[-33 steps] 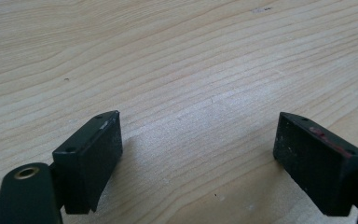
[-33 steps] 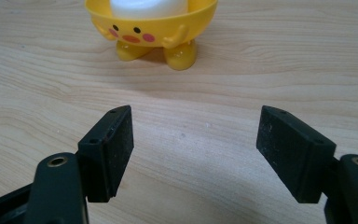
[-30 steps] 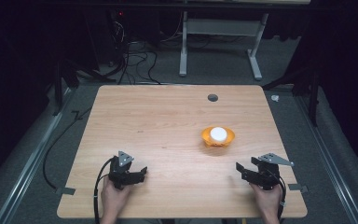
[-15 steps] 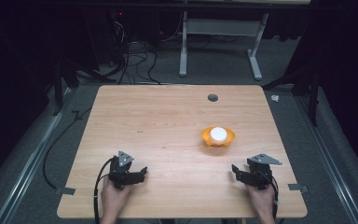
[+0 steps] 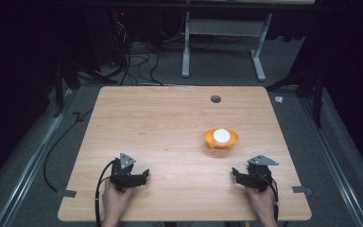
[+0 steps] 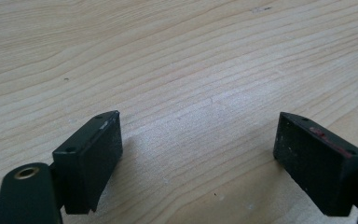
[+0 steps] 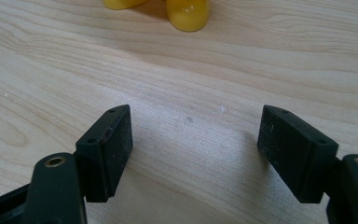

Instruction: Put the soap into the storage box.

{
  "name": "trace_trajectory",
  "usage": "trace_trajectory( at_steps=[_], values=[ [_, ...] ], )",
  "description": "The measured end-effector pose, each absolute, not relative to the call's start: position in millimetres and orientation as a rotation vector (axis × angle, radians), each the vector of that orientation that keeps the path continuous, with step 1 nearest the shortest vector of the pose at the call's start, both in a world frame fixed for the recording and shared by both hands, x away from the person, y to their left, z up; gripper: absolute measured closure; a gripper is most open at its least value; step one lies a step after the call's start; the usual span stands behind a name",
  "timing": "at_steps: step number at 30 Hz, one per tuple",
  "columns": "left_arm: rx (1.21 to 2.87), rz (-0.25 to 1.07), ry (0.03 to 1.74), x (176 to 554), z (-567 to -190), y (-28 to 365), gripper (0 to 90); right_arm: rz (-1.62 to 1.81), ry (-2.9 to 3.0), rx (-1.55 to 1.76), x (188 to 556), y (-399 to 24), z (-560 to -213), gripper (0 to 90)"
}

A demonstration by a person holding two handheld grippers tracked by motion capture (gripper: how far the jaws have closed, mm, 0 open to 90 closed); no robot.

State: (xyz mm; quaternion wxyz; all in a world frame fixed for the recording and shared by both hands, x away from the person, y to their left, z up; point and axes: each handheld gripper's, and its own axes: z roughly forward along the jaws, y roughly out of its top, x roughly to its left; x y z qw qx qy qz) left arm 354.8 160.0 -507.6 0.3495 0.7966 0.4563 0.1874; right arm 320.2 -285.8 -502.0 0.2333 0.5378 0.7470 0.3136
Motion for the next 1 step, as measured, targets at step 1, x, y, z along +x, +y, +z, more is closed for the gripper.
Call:
trace_trajectory(
  at_steps=[1],
  values=[
    [2.064,0.486,1.182,354.7,-507.6,160.0,15.8,0.861,2.052,1.476,320.3,-285.8,-502.0,27.2]
  ],
)
